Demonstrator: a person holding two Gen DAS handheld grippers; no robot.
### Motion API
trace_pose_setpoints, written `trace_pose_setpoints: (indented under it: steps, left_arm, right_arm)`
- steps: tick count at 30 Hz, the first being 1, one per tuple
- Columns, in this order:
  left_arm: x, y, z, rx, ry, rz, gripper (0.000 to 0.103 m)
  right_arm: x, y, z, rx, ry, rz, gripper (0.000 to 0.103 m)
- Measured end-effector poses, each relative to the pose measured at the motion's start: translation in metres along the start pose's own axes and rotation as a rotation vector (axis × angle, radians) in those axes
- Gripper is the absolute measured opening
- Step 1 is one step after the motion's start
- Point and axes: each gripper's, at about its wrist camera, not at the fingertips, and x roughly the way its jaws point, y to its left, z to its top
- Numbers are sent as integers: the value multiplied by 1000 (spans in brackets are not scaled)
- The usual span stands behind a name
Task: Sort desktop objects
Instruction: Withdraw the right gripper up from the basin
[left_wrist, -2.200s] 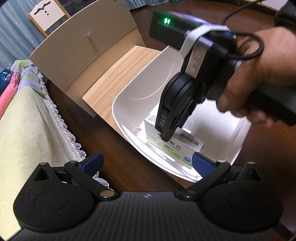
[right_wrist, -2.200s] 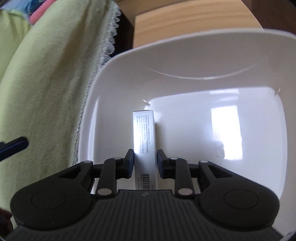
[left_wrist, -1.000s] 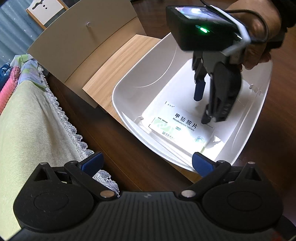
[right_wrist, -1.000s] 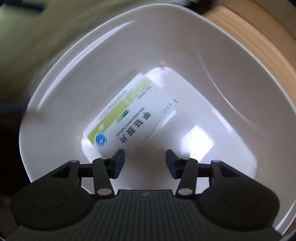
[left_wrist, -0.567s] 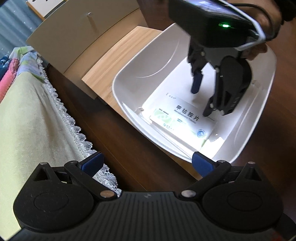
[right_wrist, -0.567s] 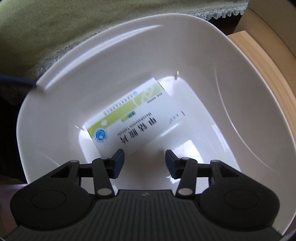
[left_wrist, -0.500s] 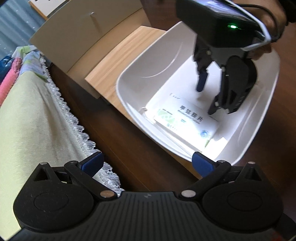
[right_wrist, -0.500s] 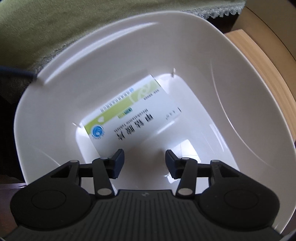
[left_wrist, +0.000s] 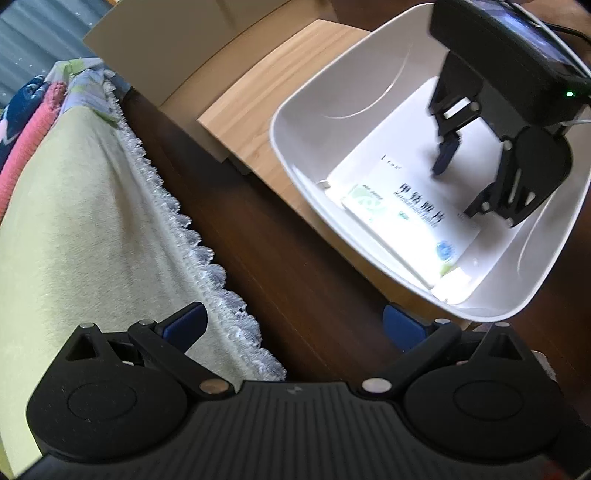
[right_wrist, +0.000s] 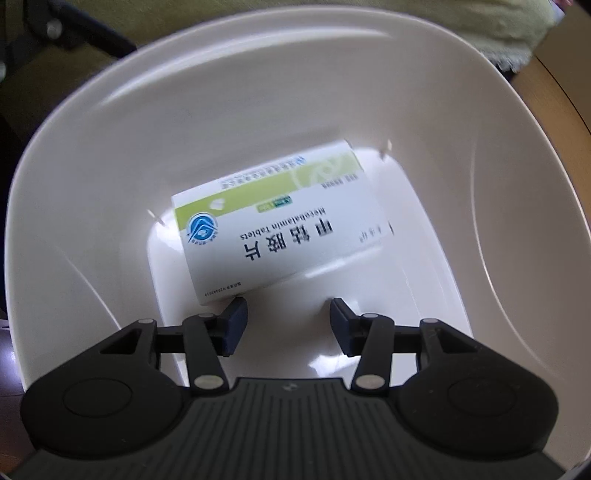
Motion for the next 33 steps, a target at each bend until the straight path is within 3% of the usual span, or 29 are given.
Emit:
trace_pose_setpoints:
  steps: [7,13,26,29,33]
  left_arm:
    - [5,-9,1,77,-13,-18,101]
    - [6,-30,0,204,0,-30,99]
    - [6,-54,-8,301,31,-65,98]
    - [2,-57,-7,300,11,-90,98]
    - [-5,-61,-4,292,-23,-118,98]
  right_arm:
    - [1,2,8,-120,-1,-32,44]
    - [0,1,15,-189,8,-39,45]
    - [-56,-7,21,-53,-156,-16,44]
    - [-70,-6,21,-6,-225,14,44]
    - [-70,3,37,-17,-249,20,44]
